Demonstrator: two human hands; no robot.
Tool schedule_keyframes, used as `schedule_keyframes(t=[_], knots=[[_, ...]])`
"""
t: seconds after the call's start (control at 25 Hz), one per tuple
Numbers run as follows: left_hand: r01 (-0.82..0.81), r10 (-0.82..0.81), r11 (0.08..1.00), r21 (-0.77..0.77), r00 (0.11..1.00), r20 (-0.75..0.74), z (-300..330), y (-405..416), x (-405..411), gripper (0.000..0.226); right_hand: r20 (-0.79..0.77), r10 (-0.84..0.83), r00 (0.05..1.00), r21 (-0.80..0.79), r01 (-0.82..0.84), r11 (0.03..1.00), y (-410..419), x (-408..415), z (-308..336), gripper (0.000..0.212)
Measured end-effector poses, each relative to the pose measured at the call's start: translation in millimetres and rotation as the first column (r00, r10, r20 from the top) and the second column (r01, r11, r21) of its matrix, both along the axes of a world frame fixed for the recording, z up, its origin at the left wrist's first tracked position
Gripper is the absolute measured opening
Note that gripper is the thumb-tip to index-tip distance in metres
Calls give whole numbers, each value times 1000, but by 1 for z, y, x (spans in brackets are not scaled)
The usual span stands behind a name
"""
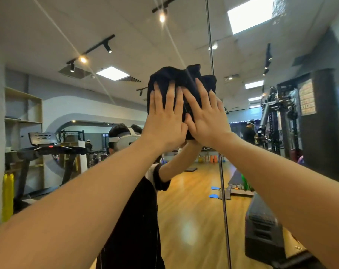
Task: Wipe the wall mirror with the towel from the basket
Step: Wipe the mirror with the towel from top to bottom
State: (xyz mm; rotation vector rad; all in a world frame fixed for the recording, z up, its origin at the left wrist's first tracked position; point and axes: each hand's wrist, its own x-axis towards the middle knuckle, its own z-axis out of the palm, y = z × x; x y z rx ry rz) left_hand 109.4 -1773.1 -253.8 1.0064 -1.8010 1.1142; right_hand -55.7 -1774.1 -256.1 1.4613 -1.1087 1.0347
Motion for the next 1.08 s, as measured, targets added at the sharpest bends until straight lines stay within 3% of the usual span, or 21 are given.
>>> schedule_keyframes(t=[0.24,0.6,0.88,1.08], knots=[[69,-68,998,-10,996,61,-16,-1,-20,78,77,32,997,17,-33,999,-2,-19,-29,66],[57,-71,993,99,988,140,-122,8,-51,76,133,-18,991,193,-8,981,21,-45,-146,70],[18,-57,983,182,975,213,-182,23,-34,79,156,-36,987,341,-20,940,39,-32,-209,75],[13,-62,978,210,972,225,-209,28,-2,79,184,9,983,330,-70,941,40,1,-243,73]])
